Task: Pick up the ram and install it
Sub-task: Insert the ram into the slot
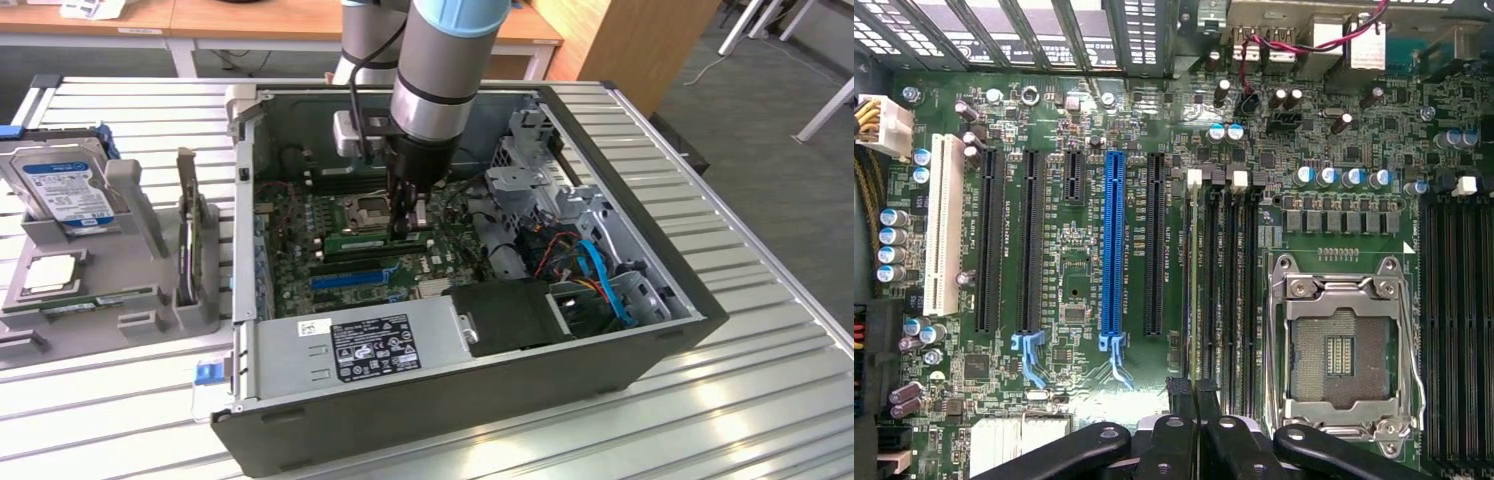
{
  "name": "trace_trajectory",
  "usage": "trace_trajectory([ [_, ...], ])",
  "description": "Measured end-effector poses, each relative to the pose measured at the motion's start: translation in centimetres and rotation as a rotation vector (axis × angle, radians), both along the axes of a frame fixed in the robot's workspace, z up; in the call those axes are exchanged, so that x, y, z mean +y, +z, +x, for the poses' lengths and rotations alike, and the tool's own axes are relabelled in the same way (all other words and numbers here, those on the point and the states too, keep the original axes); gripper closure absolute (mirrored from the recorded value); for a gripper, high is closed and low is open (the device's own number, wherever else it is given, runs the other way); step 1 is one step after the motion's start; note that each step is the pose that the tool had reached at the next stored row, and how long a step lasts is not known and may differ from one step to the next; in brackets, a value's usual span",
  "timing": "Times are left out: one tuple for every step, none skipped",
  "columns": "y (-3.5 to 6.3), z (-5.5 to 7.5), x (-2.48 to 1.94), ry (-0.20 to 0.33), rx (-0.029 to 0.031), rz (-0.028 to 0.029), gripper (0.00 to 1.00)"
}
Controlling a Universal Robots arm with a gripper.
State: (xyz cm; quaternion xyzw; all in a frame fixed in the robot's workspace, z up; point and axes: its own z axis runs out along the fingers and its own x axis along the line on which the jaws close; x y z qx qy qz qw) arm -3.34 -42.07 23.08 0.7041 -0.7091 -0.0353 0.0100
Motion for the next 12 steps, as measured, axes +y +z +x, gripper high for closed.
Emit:
trace_trajectory([
  [0.00,0.00,0.00,-0.001,0.0000,0.0000,0.88],
  [0.00,0.00,0.00,-0.001,0.0000,0.0001,0.88],
  [0.00,0.00,0.00,-0.001,0.0000,0.0000,0.88],
  [0.01,0.00,0.00,-0.001,0.0000,-0.0001,0.88],
  [0.00,0.00,0.00,-0.001,0.0001,-0.0001,0.88],
  [0.00,0.00,0.00,-0.001,0.0000,-0.0001,0.88],
  [0.00,0.00,0.04,-0.001,0.0000,0.0000,0.88],
  [0.00,0.00,0.09,-0.001,0.0000,0.0000,0.88],
  [0.00,0.00,0.13,-0.001,0.0000,-0.0001,0.88],
  [0.00,0.00,0.15,-0.001,0.0001,0.0000,0.88],
  [0.00,0.00,0.15,-0.001,0.0000,0.0000,0.88],
  [0.00,0.00,0.15,-0.001,0.0001,-0.0001,0.88],
])
